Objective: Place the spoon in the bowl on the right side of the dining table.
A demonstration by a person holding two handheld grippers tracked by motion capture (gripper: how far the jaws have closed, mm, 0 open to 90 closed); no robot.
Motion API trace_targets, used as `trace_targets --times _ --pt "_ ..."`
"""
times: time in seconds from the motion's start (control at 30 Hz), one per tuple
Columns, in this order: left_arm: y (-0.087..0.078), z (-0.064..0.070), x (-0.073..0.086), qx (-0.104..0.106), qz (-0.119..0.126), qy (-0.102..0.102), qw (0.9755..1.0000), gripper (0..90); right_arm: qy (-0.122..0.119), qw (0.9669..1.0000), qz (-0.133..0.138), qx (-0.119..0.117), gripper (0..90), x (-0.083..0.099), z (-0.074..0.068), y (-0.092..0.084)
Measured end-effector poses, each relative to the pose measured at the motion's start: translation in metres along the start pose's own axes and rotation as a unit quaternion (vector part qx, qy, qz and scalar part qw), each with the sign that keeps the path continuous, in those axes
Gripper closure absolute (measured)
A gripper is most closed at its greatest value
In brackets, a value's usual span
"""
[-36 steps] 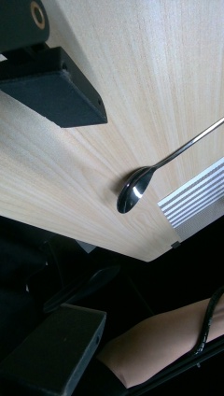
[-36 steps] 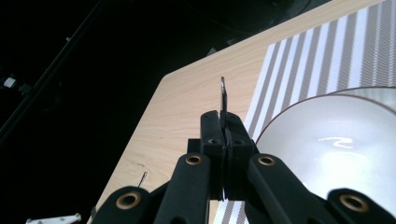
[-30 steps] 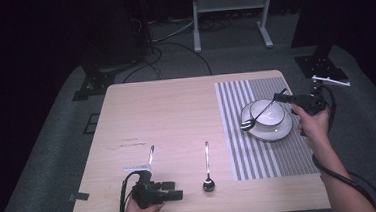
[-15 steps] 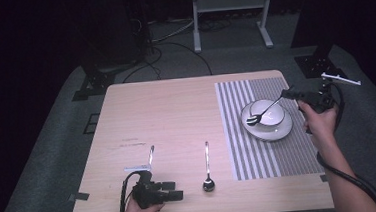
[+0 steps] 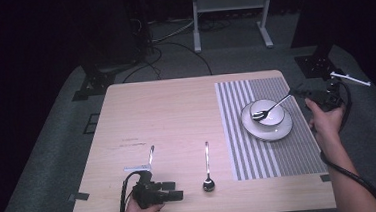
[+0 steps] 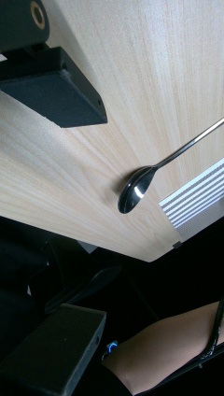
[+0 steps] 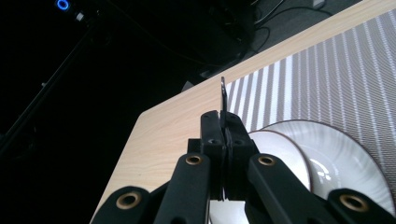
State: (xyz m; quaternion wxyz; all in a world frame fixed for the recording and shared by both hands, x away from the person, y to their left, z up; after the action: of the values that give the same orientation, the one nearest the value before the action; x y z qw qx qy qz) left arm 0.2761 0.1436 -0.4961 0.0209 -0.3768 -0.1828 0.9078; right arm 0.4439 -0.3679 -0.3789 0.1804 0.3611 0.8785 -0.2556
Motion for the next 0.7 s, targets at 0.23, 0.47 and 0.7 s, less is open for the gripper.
trace_targets --times 0.23,0.47,0.7 --pt "0.001 0.0 0.0 0.0 0.0 -0.002 1.0 4.8 0.006 0.9998 0.014 0.012 88.8 -0.003 0.007 -0.004" --pt "0.001 0.0 0.0 0.001 0.001 -0.001 1.0 4.8 0.007 0.9994 0.023 0.026 88.7 -0.004 0.014 -0.004" --pt "0.0 0.0 0.0 0.001 0.001 0.0 1.0 4.8 0.012 0.9988 0.028 0.038 88.8 -0.004 0.023 -0.004"
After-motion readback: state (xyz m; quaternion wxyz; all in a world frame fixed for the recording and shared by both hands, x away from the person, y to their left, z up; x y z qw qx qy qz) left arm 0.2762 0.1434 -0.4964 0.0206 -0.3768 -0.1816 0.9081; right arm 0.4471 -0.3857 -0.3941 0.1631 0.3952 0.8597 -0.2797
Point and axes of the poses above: each handheld gripper's, and its own axes: y roughly forward along the jaws, x roughly out of its underside, z roughly to its right, the point moved 4 cm from there along y, roughly forward along the jaws, and after that the axes turned 7 degrees about y, right-handed, at the moved point
